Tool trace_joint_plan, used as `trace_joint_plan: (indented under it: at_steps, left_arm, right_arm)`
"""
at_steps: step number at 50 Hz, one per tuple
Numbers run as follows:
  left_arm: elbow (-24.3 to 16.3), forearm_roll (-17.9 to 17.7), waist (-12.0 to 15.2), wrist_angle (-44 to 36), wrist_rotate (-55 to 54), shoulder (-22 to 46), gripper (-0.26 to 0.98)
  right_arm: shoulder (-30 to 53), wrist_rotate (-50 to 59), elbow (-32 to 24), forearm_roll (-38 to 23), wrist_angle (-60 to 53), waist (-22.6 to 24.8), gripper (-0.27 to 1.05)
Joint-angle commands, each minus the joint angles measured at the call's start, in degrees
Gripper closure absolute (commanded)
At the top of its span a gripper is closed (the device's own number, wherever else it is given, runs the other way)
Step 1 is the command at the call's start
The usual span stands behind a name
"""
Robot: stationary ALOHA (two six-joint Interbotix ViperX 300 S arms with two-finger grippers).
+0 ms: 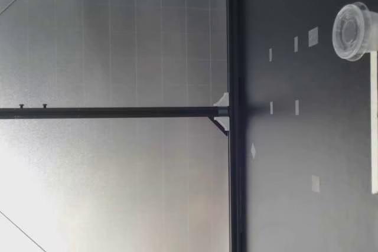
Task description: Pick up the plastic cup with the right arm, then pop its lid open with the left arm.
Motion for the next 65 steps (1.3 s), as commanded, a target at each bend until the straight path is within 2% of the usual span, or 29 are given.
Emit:
trace_joint_plan:
  at_steps: [1,5,11,15,20,23,26,34,37,43,53,59,65]
  left_arm:
    - [3.87,-0.62,-0.62,-0.53,-0.62,0.79,0.71]
    - [5.19,-4.04,-0.62,-0.88,-0.7,0.79,0.78]
    - [5.1,-8.79,-0.18,0.09,-0.26,2.72,0.77]
    - [0.7,-9.05,0.09,1.76,0.09,6.77,0.77]
    - [-7.91,-8.88,0.09,7.12,1.05,16.26,0.77]
    - [-12.48,-8.88,0.09,9.14,1.49,23.91,0.77]
    - [-15.21,-8.88,0.09,8.7,1.67,30.5,0.77]
    - [-20.48,-8.88,-0.35,7.47,1.23,44.91,0.77]
    - [-22.59,-8.79,-0.97,7.47,2.11,49.66,0.77]
    - [-26.89,-6.94,-2.2,7.47,4.39,57.48,0.77]
    - [-30.85,-6.59,-2.29,5.54,9.14,63.9,0.77]
    - [-32.08,-6.59,-2.29,3.6,10.02,65.13,0.77]
    - [-32.26,-6.59,-2.29,1.58,10.11,66.88,0.77]
  right_arm:
    - [0.44,-0.44,1.23,-0.09,-0.09,-0.09,0.81]
    - [0.79,-1.23,4.57,-0.26,0.09,-0.09,0.92]
    - [2.55,0.18,8.09,-0.09,0.53,-0.09,0.93]
    - [4.66,2.37,7.73,-0.18,0.53,-0.09,0.92]
    - [9.84,5.71,7.65,-0.26,0.88,0.18,0.87]
    - [14.68,7.65,8.09,-0.35,0.44,1.14,0.79]
    - [18.28,8.53,8.09,-0.35,-0.35,1.93,0.68]
    - [29.53,12.92,8.44,-0.26,-8.88,4.04,0.17]
    - [33.57,15.47,8.26,-0.18,-11.69,4.22,0.06]
    - [43.51,21.36,6.94,-0.35,-18.9,4.22,0.09]
    - [58.54,22.24,2.37,-0.35,-30.41,4.22,0.09]
    - [63.37,22.24,-0.09,-0.18,-30.59,4.22,0.09]
    - [64.69,21.8,-0.44,0.7,-30.5,4.13,0.09]
